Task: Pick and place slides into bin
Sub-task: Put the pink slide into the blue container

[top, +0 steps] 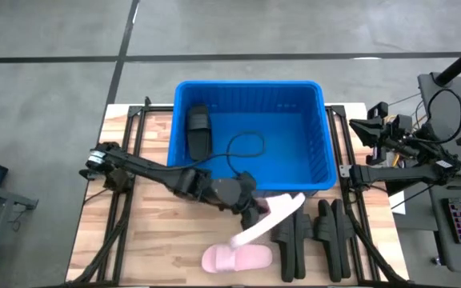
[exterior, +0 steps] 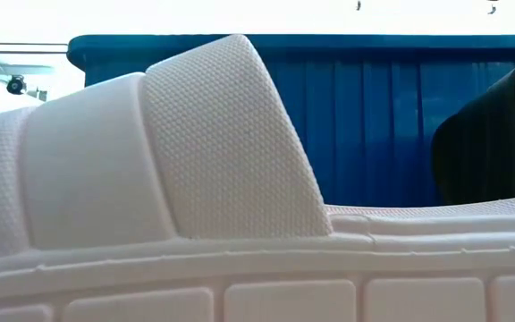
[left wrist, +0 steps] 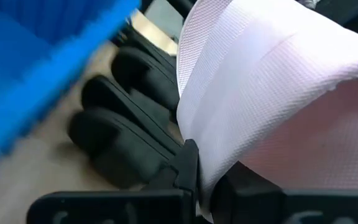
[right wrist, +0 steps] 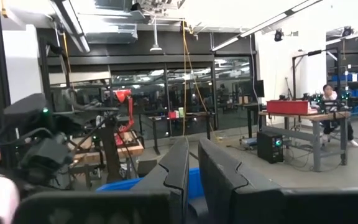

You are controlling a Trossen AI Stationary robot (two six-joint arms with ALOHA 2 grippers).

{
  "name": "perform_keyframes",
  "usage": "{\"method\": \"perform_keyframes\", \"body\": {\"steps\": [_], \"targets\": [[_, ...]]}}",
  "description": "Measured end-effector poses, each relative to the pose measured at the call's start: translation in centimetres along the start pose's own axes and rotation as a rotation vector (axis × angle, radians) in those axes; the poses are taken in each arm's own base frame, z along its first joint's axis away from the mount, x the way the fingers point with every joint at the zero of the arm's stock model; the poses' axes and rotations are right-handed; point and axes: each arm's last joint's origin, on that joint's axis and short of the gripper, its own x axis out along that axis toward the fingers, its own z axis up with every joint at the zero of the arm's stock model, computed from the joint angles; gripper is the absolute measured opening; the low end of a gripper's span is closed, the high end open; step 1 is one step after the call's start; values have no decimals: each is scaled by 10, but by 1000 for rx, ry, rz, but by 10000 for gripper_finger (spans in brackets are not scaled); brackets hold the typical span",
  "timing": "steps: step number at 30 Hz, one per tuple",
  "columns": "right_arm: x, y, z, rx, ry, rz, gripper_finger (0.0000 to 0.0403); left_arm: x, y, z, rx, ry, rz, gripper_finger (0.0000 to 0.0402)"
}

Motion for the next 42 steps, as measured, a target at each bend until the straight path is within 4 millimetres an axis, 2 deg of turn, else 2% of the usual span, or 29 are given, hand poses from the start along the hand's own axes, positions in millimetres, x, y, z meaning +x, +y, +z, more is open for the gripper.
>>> {"method": "perform_keyframes", "body": {"steps": [6, 10, 13, 16, 20, 25, 32, 35, 42], "targets": [[0, 0, 0, 1, -1, 0, 28, -1, 17, 31, 181, -84, 60, 1], [-1, 0, 3, 26, -12, 0, 28, -6, 33, 58, 297, -204, 198, 1], [-2, -1, 6, 59, -24, 0, 28, -11, 50, 78, 373, -317, 390, 1], [-4, -1, 11, 94, -37, 1, 28, -16, 71, 92, 438, -393, 665, 1], [-7, -2, 17, 157, -58, 3, 28, -21, 104, 103, 521, -345, 934, 1], [-11, -3, 24, 206, -81, 6, 28, -25, 147, 106, 485, -221, 1073, 1], [-16, -5, 35, 284, -116, 12, 28, -27, 190, 107, 235, -280, 1158, 1], [-18, -6, 39, 288, -131, 12, 28, -15, 207, 102, 214, -251, 1195, 1], [-22, -8, 44, 296, -153, -19, 28, 23, 247, 80, 286, -77, 1326, 0]]}}
